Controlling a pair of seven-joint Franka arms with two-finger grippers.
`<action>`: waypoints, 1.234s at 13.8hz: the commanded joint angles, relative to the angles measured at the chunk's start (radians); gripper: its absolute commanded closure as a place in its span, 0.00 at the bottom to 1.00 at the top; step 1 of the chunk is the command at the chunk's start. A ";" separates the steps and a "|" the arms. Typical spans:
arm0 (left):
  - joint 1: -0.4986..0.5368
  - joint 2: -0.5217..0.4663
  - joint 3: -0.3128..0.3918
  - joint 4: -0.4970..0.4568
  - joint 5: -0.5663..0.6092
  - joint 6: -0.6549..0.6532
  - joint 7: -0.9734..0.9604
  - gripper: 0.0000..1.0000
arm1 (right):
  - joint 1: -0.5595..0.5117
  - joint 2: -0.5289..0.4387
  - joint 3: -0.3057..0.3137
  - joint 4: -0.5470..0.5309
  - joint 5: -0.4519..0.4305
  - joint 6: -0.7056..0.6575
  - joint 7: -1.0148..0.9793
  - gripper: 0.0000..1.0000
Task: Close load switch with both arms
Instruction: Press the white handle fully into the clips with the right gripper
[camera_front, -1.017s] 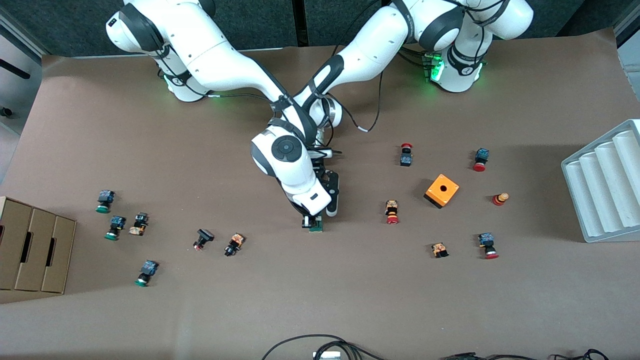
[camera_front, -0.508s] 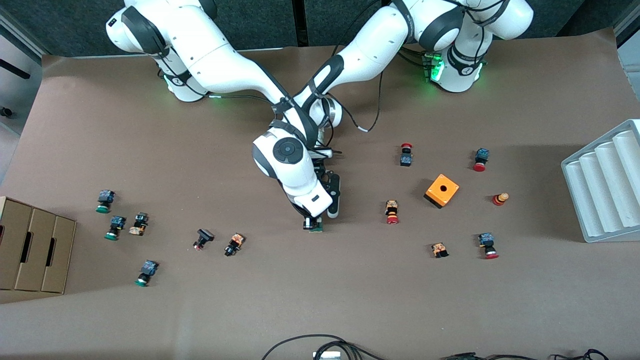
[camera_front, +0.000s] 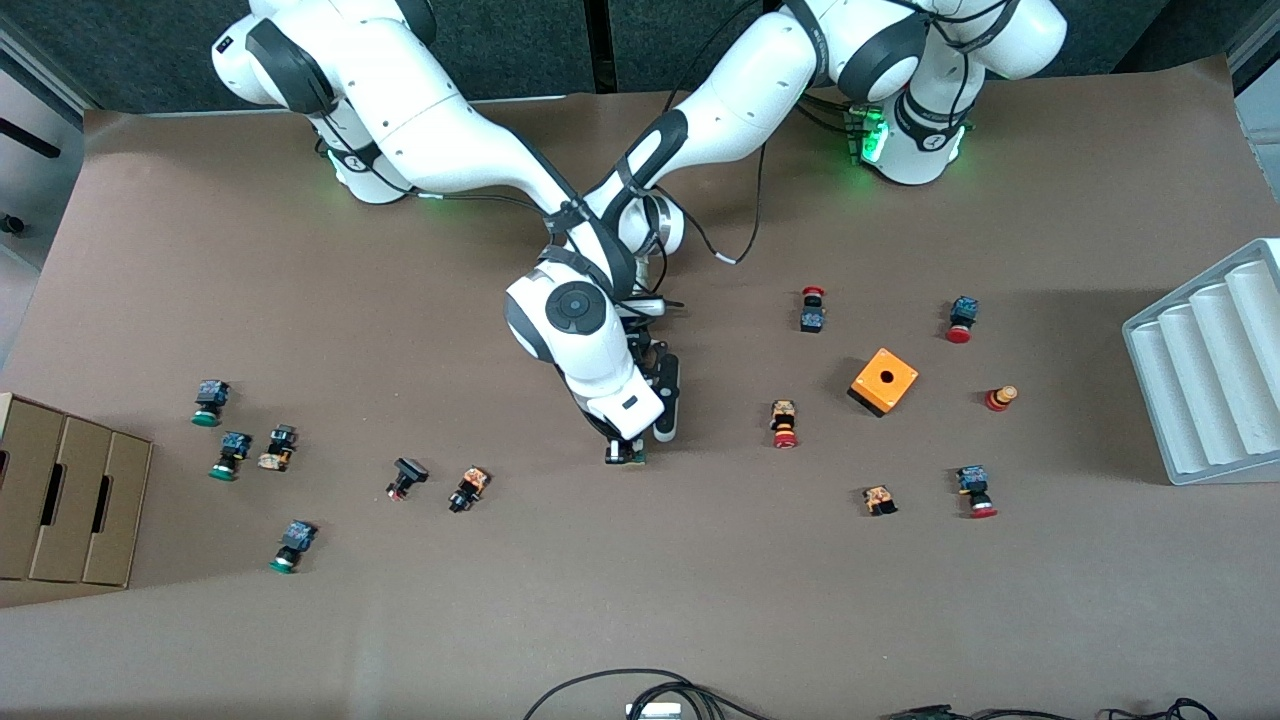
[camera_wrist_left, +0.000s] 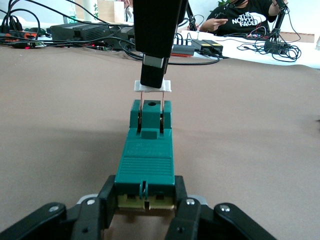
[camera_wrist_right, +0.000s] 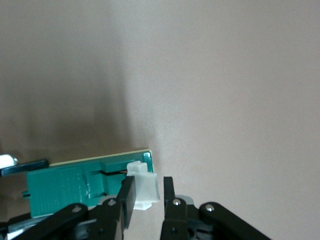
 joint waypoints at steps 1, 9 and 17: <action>-0.010 0.021 0.004 0.021 0.003 -0.001 -0.025 0.71 | -0.013 0.041 0.007 0.046 -0.026 0.017 0.010 0.70; -0.010 0.021 0.004 0.020 0.001 -0.001 -0.025 0.71 | -0.014 0.055 0.006 0.059 -0.027 0.023 0.010 0.70; -0.010 0.021 0.004 0.020 0.003 -0.001 -0.025 0.71 | -0.014 0.076 0.004 0.068 -0.027 0.051 0.010 0.70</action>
